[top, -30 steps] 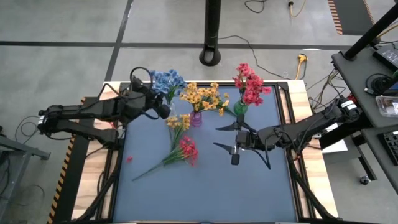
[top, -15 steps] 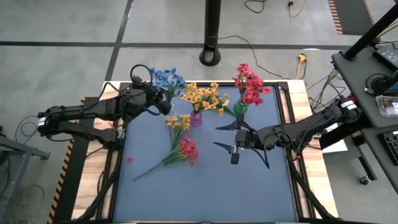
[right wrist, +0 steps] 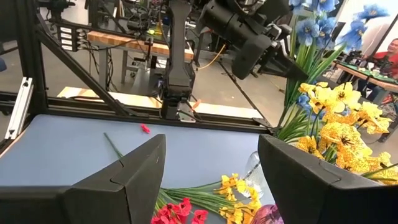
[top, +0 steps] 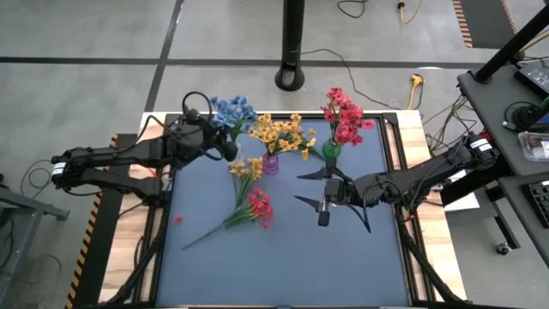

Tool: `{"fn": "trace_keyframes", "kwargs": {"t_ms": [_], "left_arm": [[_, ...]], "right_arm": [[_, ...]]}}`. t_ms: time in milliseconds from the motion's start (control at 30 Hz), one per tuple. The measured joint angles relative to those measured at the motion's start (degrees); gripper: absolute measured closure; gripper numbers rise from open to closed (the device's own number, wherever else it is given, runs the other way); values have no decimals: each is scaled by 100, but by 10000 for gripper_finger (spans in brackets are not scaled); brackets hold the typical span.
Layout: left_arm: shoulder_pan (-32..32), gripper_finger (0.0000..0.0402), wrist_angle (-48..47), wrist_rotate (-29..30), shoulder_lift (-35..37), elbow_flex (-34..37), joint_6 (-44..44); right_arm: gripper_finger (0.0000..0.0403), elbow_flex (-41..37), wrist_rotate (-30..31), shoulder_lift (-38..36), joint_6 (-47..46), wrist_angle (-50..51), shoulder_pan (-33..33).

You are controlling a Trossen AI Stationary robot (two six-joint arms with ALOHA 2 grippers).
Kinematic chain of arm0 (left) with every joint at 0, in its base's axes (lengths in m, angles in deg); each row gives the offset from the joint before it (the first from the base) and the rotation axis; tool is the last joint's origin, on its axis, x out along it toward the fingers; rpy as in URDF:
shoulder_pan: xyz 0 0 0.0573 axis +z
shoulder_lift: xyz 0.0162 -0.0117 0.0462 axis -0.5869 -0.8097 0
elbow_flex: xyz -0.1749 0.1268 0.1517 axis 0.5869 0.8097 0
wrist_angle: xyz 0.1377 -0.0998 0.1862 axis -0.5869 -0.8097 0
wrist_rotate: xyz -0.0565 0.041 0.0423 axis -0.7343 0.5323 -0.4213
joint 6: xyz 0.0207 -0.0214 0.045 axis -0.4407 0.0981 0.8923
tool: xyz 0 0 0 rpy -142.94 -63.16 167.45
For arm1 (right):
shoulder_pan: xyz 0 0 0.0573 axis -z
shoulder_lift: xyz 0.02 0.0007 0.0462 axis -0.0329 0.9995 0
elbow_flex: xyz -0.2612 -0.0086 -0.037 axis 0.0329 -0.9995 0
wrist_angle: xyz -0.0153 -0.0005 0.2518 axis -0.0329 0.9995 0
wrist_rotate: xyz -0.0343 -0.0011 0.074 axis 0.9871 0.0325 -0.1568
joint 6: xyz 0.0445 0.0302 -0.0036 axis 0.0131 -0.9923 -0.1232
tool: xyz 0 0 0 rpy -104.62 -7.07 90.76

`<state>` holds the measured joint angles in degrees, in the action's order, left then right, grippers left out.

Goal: Sort flowers into vase by color
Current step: Put the bottom blue flowers into the transparent vase

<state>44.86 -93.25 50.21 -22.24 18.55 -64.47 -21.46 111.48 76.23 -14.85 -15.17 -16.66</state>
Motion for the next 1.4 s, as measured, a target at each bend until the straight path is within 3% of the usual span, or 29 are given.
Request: {"fn": "trace_keyframes", "kwargs": {"t_ms": [567,1400], "left_arm": [[20,365,229,172,2,653,-584],[20,363,356,154,-64,1044,-1099]], "right_arm": [[154,0,0,0,-143,-9,11],[154,0,3,11,-337,-13,20]]}}
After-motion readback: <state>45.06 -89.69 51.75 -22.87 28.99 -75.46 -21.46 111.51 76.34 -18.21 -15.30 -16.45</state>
